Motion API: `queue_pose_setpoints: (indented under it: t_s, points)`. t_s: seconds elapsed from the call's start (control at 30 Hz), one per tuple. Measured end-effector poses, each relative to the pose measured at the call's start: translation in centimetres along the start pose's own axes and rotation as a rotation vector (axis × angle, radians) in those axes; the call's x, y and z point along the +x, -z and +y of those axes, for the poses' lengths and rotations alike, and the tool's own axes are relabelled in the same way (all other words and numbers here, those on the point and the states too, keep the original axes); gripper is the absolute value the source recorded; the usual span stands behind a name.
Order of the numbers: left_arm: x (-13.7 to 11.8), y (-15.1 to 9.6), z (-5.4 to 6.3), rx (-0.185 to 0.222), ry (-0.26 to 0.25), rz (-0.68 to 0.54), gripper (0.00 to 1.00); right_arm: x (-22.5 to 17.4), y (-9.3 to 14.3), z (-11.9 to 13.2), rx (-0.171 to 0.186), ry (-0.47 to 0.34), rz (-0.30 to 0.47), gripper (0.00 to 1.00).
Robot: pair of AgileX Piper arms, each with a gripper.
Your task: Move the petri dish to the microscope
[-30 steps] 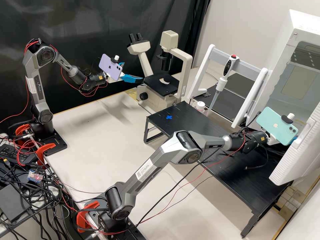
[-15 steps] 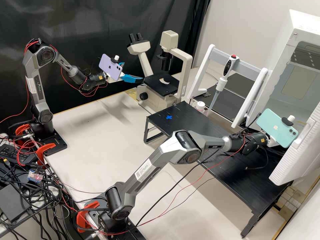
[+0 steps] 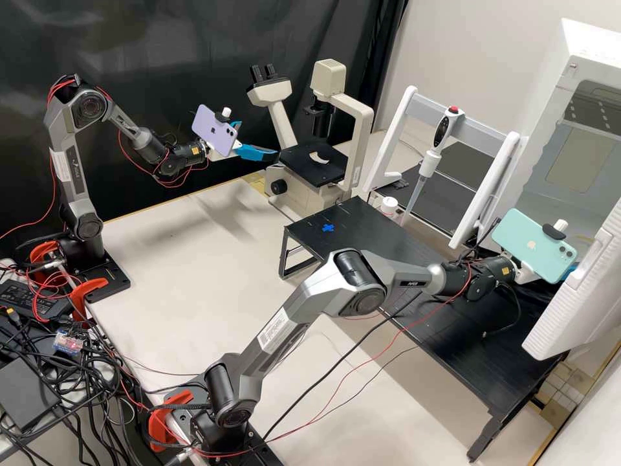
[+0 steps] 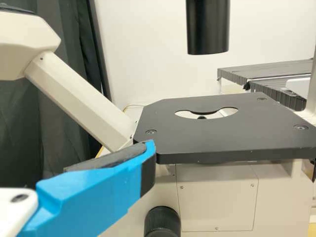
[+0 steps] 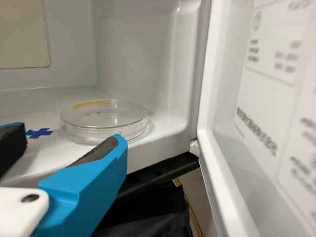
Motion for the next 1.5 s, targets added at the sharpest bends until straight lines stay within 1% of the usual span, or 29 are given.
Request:
queue_pose_setpoints:
  t_s: [0.1,0.23,0.33,0.43,0.5,0.63,0.8,0.87,0.93,0.97,1.0,1.07,1.1,1.17,1.27,1.33,1.5]
  points:
    - [0.0,0.0,0.0,0.0,0.0,0.0,1.0,-0.8,-0.3,0.9,-0.001,-0.012,0.0,1.0]
    - [0.0,0.0,0.0,0.0,0.0,0.0,1.0,-1.8,-0.4,2.2,0.005,-0.048,0.022,1.0]
    - [0.0,0.0,0.0,0.0,0.0,0.0,1.0,-2.5,-0.1,3.3,0.003,-0.077,0.039,1.0]
    - [0.0,0.0,0.0,0.0,0.0,0.0,1.0,-2.9,0.3,4.3,-0.015,-0.109,0.081,1.0]
    - [0.0,0.0,0.0,0.0,0.0,0.0,1.0,-3.1,0.6,4.9,-0.014,-0.124,0.105,1.0]
    - [0.0,0.0,0.0,0.0,0.0,0.0,1.0,-3.0,1.0,5.4,-0.009,-0.132,0.128,1.0]
    - [0.0,0.0,0.0,0.0,0.0,0.0,1.0,-2.0,1.9,6.1,-0.056,-0.123,0.167,1.0]
    - [0.0,0.0,0.0,0.0,0.0,0.0,1.0,-1.5,2.2,6.4,-0.061,-0.122,0.177,1.0]
    - [0.0,0.0,0.0,0.0,0.0,0.0,1.0,-0.9,2.6,6.5,-0.068,-0.11,0.17,1.0]
    - [0.0,0.0,0.0,0.0,0.0,0.0,1.0,-0.4,2.9,6.5,-0.062,-0.104,0.164,1.0]
    - [0.0,0.0,0.0,0.0,0.0,0.0,1.0,-0.1,2.9,6.5,-0.066,-0.098,0.158,1.0]
    - [0.0,0.0,0.0,0.0,0.0,0.0,1.0,0.5,3.1,5.9,-0.068,-0.08,0.146,1.0]
    - [0.0,0.0,0.0,0.0,0.0,0.0,1.0,0.9,3.3,5.9,-0.086,-0.078,0.135,1.0]
    - [0.0,0.0,0.0,0.0,0.0,0.0,1.0,1.7,3.6,5.4,-0.106,-0.07,0.114,1.0]
    - [0.0,0.0,0.0,0.0,0.0,0.0,1.0,2.6,3.8,4.6,-0.108,-0.061,0.09,1.0]
    - [0.0,0.0,0.0,0.0,0.0,0.0,1.0,3.1,3.8,3.9,-0.118,-0.05,0.074,1.0]
    - [0.0,0.0,0.0,0.0,0.0,0.0,1.0,4.2,3.6,2.3,-0.115,-0.032,0.054,1.0]
